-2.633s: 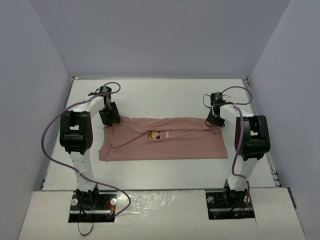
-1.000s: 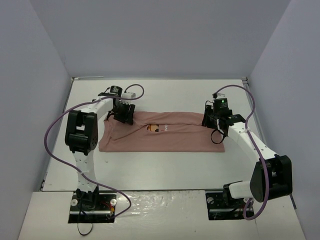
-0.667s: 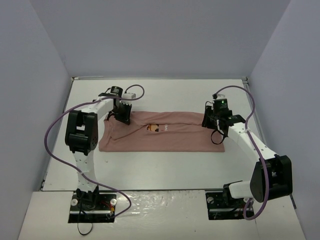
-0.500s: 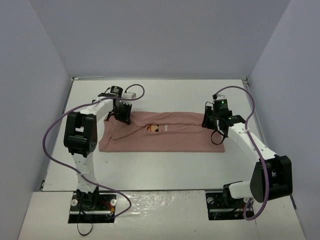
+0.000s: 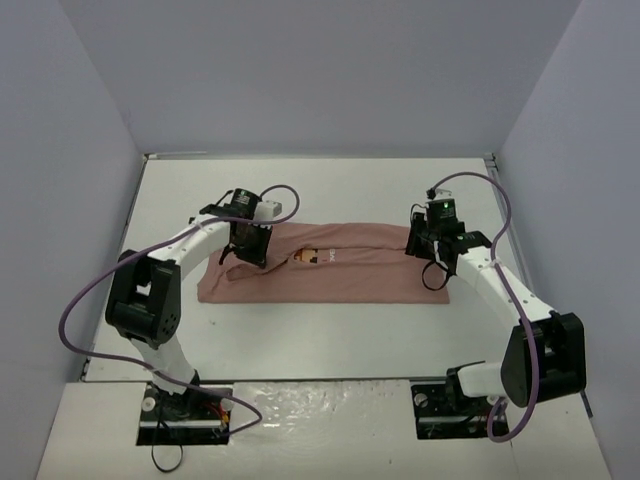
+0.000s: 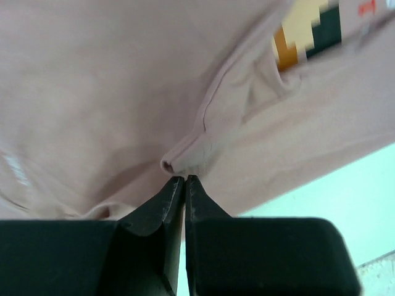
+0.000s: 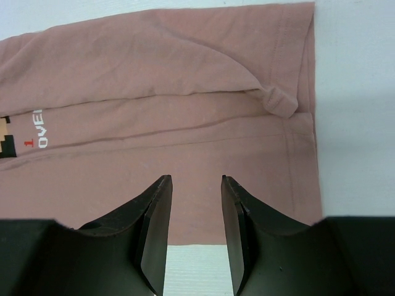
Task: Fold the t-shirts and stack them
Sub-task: Fold the other side of the tshirt into a rectangle
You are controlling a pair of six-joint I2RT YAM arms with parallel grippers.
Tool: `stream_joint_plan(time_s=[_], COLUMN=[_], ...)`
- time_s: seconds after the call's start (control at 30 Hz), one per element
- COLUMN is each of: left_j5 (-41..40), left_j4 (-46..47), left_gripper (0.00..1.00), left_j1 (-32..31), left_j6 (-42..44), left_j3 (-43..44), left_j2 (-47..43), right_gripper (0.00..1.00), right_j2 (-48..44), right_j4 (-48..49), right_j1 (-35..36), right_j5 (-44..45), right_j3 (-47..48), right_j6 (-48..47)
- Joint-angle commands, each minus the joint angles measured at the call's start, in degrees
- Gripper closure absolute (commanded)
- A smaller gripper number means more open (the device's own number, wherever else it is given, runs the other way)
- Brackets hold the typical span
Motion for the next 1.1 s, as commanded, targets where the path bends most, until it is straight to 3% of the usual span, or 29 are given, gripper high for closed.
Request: stream_joint_plan(time_s=[0.0, 0.17, 0.23, 0.27, 0.3, 0.4, 0.6, 0.77, 1.07], left_j5=[-3.59, -5.28, -5.38, -5.60, -6.11, -11.36, -16.30, -16.21, -14.82], left_j4=[-0.52, -1.01, -1.08, -1.22, -1.50, -2.97, -4.38, -4.01, -2.81], left_gripper=[0.98, 0.90, 0.82, 0.76, 0.55, 0.32, 0.30, 0.30, 0.33], left_j1=[-5.28, -9.73, -10.28, -10.22, -10.21, -9.89, -4.78, 3.40, 5.92], left_j6=[-5.77, -9.69, -11.61, -12.19, -12.87, -13.30, -13.12, -16.17, -17.62], left_j3=[-4.28, -6.72, -7.10, -7.03, -6.93, -4.47, 3.41, 7.80, 12.91], left_j2=[-4.54, -6.39, -8.83, -10.35, -11.24, -12.52, -7.97, -0.34, 10.35], right_gripper=[0.65, 0.65, 0.64, 0.64, 0.64, 0.63, 0.64, 0.64, 0.65], right_j2=[-1.26, 0.69, 1.75, 2.66, 3.40, 7.19, 16.24, 23.74, 31.03], right_j4=[1.64, 1.57, 1.45, 1.25, 1.24, 0.78, 0.46, 0.21, 0.25], right_j1=[-0.59, -1.91, -2.65, -3.34, -3.71, -5.14, -7.98, -10.77, -11.24], right_j5=[4.06, 6.04, 6.84, 7.10, 7.11, 7.63, 8.08, 7.35, 5.56], right_j3=[-0.07, 1.38, 2.37, 2.76, 3.81, 6.14, 12.54, 16.90, 20.34], right_j6=[0.49, 2.13, 2.94, 3.49, 3.77, 4.72, 6.38, 7.12, 7.21])
